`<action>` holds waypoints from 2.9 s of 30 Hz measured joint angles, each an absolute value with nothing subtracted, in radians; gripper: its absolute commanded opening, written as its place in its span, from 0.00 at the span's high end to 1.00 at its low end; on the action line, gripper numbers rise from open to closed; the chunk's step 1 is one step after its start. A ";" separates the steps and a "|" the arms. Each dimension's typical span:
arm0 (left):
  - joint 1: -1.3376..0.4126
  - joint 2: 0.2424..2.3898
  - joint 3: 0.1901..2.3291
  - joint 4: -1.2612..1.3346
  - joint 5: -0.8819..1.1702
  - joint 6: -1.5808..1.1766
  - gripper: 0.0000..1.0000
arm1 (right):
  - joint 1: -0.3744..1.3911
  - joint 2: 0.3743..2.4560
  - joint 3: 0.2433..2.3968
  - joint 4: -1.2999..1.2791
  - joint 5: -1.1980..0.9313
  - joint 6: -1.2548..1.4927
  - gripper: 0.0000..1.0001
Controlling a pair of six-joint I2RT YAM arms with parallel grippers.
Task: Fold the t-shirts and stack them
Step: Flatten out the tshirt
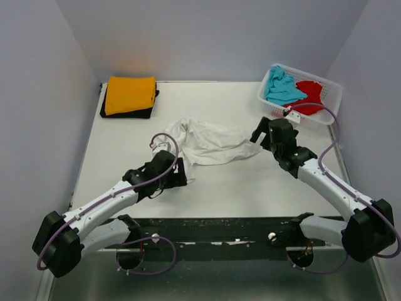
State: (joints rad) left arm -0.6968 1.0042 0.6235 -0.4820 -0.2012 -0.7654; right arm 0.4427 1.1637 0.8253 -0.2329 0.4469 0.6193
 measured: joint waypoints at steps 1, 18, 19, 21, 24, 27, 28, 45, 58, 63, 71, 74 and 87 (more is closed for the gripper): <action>-0.699 1.003 0.598 -0.480 -0.200 -0.781 0.02 | 0.443 1.168 0.818 -0.227 0.434 0.619 0.00; -0.661 1.269 0.581 -0.262 -0.187 -0.922 0.10 | 0.439 1.236 0.805 -0.229 0.415 0.628 0.00; -0.661 1.283 0.592 -0.264 -0.196 -0.925 0.12 | 0.438 1.234 0.804 -0.229 0.418 0.628 0.00; -0.666 1.321 0.624 -0.282 -0.221 -0.931 0.16 | 0.438 1.231 0.801 -0.229 0.422 0.628 0.00; -0.696 1.390 0.693 -0.349 -0.279 -0.940 0.26 | 0.438 1.229 0.797 -0.229 0.430 0.628 0.00; -0.738 1.496 0.797 -0.456 -0.347 -0.956 0.36 | 0.438 1.227 0.794 -0.229 0.436 0.628 0.00; -0.746 1.532 0.829 -0.487 -0.368 -0.961 0.45 | 0.437 1.227 0.793 -0.229 0.437 0.628 0.00; -0.762 1.370 0.775 -0.606 -0.459 -0.997 1.00 | 0.430 1.227 0.794 -0.308 0.458 0.663 0.00; -0.760 0.965 0.735 -0.703 -0.564 -0.965 1.00 | 0.412 1.293 0.715 -0.423 0.427 0.724 0.14; -0.760 0.963 0.725 -0.698 -0.563 -0.950 1.00 | 0.396 1.448 0.737 -0.380 0.402 0.714 0.16; -0.760 0.970 0.721 -0.675 -0.563 -0.933 1.00 | 0.390 1.606 0.857 -0.353 0.400 0.696 0.17; -0.760 0.970 0.715 -0.672 -0.563 -0.930 1.00 | 0.390 1.606 0.859 -0.352 0.399 0.693 0.17; -0.760 0.970 0.696 -0.659 -0.561 -0.924 1.00 | 0.390 1.568 0.878 -0.317 0.386 0.653 0.21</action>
